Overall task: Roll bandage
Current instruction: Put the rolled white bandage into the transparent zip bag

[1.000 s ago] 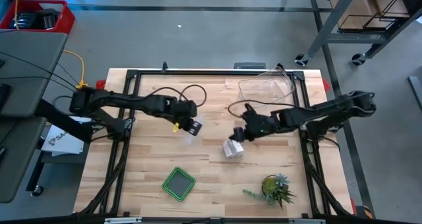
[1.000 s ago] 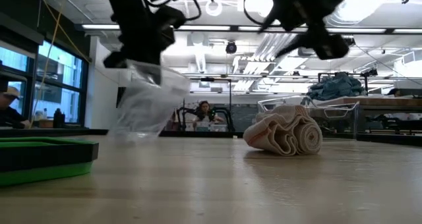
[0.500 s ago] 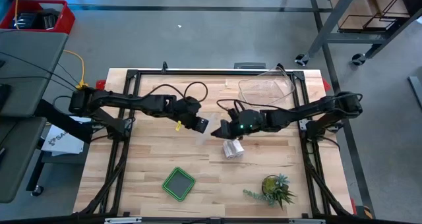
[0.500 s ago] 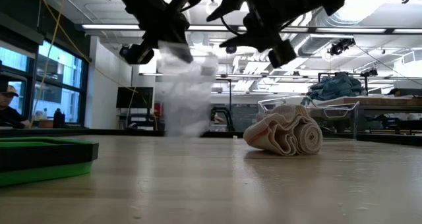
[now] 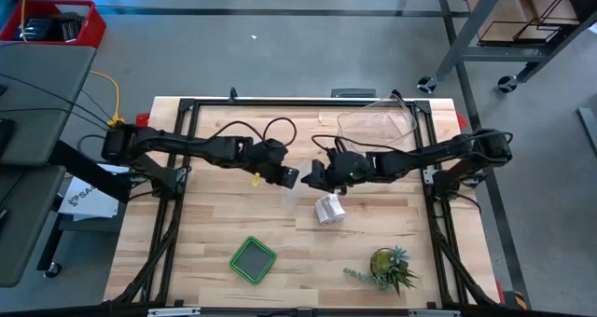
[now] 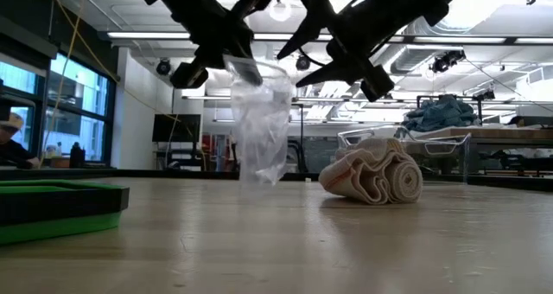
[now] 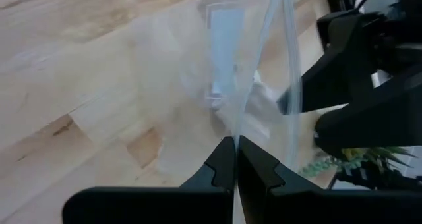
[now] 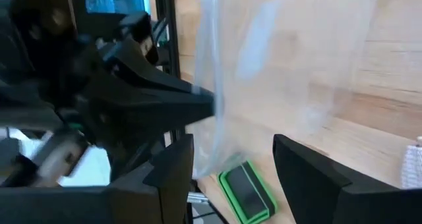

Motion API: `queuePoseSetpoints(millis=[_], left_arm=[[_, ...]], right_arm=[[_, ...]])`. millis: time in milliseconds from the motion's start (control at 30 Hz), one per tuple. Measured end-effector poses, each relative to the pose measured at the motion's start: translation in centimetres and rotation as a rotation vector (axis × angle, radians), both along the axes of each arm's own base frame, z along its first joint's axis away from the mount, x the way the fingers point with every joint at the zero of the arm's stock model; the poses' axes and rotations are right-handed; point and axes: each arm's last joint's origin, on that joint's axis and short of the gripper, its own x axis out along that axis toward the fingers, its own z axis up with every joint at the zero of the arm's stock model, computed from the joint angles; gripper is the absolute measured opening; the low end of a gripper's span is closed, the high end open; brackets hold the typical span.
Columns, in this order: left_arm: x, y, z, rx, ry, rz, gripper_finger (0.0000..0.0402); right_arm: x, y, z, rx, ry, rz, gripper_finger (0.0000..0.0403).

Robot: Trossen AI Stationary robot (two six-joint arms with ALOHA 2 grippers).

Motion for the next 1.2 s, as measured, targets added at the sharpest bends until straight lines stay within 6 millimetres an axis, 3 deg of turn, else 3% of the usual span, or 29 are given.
queuePoseSetpoints(millis=[500, 633, 867, 1000, 1200], left_arm=[[0.8, 0.8, 0.0, -0.018, -0.062, 0.038, 0.0], [1.0, 0.9, 0.2, -0.01, -0.091, 0.055, 0.0], [1.1, 1.4, 0.4, -0.013, -0.117, 0.104, 0.0], [0.9, 1.8, 1.1, -0.067, -0.148, 0.106, 0.0], [-1.0, 3.7, 2.6, -0.034, -0.138, 0.156, 0.0]], right_arm=[[-0.1, -1.2, -0.3, 0.037, 0.026, -0.122, 0.019], [-0.3, -1.2, -0.5, 0.029, 0.06, -0.136, 0.0145], [-0.6, -1.7, -0.9, -0.057, 0.107, -0.164, 0.0011], [-0.8, -1.7, -0.5, -0.062, 0.102, -0.108, 0.0003], [-3.1, -1.7, 0.4, -0.087, 0.223, -0.116, 0.0001]])
